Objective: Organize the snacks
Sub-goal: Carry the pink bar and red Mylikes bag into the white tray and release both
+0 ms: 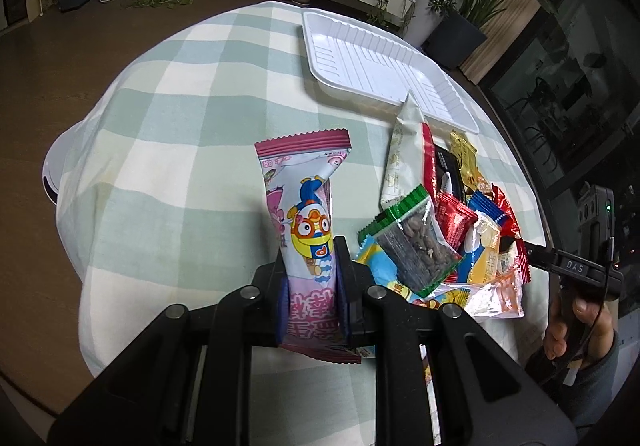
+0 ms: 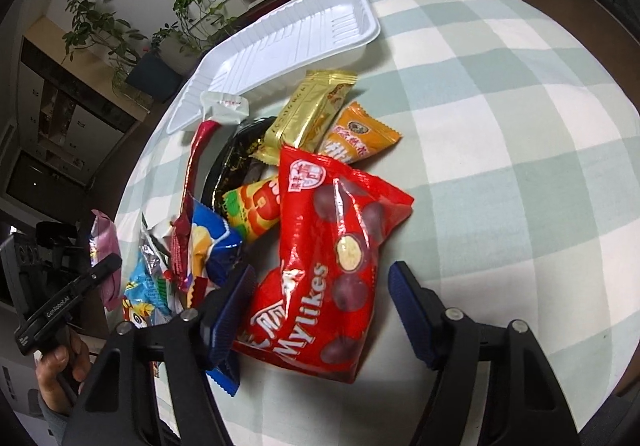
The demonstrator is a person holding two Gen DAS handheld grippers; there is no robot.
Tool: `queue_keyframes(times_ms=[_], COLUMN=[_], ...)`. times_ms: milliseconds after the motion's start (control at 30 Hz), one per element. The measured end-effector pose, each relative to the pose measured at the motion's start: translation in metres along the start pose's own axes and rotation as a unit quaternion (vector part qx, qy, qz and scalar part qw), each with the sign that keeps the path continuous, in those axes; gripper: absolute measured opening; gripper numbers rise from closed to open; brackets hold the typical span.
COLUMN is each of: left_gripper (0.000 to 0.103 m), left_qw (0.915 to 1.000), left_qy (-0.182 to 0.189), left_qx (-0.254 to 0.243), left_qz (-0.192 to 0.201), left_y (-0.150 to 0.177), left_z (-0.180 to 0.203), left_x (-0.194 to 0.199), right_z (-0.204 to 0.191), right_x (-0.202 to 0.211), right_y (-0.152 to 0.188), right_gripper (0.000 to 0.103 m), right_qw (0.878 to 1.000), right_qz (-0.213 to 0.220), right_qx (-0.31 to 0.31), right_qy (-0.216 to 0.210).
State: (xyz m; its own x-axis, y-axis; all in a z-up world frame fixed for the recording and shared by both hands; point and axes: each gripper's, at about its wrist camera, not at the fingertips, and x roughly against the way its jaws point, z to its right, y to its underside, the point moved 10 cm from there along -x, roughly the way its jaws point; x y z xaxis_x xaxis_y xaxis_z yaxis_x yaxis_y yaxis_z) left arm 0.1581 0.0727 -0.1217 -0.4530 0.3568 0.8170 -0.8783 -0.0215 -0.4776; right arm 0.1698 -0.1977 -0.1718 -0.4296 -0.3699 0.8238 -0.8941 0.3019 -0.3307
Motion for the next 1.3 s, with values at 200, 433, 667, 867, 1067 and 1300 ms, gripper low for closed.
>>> queue_keyframes(times_ms=[200,433,667,867,1067,1300], left_gripper=[0.017,0.017,0.017,0.017,0.017,0.017], left_qw=[0.9999,0.9999,0.9999,0.9999,0.9999,0.9981], left_qy=[0.003,0.002,0.008,0.009,0.004,0.0], left_qx=[-0.007,-0.007,-0.005,0.002,-0.008,-0.057], left_qz=[-0.008,-0.011,-0.009,-0.006,0.006,0.026], left_y=[0.003,0.002,-0.001,-0.012,-0.052,-0.142], left_z=[0.006,0.006,0.004,-0.003,-0.006,0.026], left_x=[-0.006,-0.007,-0.006,-0.004,0.0,-0.008], right_z=[0.01,0.014,0.018,0.044,0.078,0.035], right_x=[0.003,0.01,0.03,0.039,0.073,0.085], right_y=[-0.002,-0.001,-0.004,-0.01,-0.057,-0.153], right_gripper=[0.047,0.031,0.031,0.031,0.031,0.031], right_qw=[1.0,0.998,0.997,0.997,0.992,0.99], right_qz=[-0.006,0.003,0.028,0.038,0.092,0.142], right_qx=[-0.019,-0.032,-0.036,-0.059,-0.089,-0.008], right_qy=[-0.023,-0.051,-0.057,-0.044,-0.023,-0.016])
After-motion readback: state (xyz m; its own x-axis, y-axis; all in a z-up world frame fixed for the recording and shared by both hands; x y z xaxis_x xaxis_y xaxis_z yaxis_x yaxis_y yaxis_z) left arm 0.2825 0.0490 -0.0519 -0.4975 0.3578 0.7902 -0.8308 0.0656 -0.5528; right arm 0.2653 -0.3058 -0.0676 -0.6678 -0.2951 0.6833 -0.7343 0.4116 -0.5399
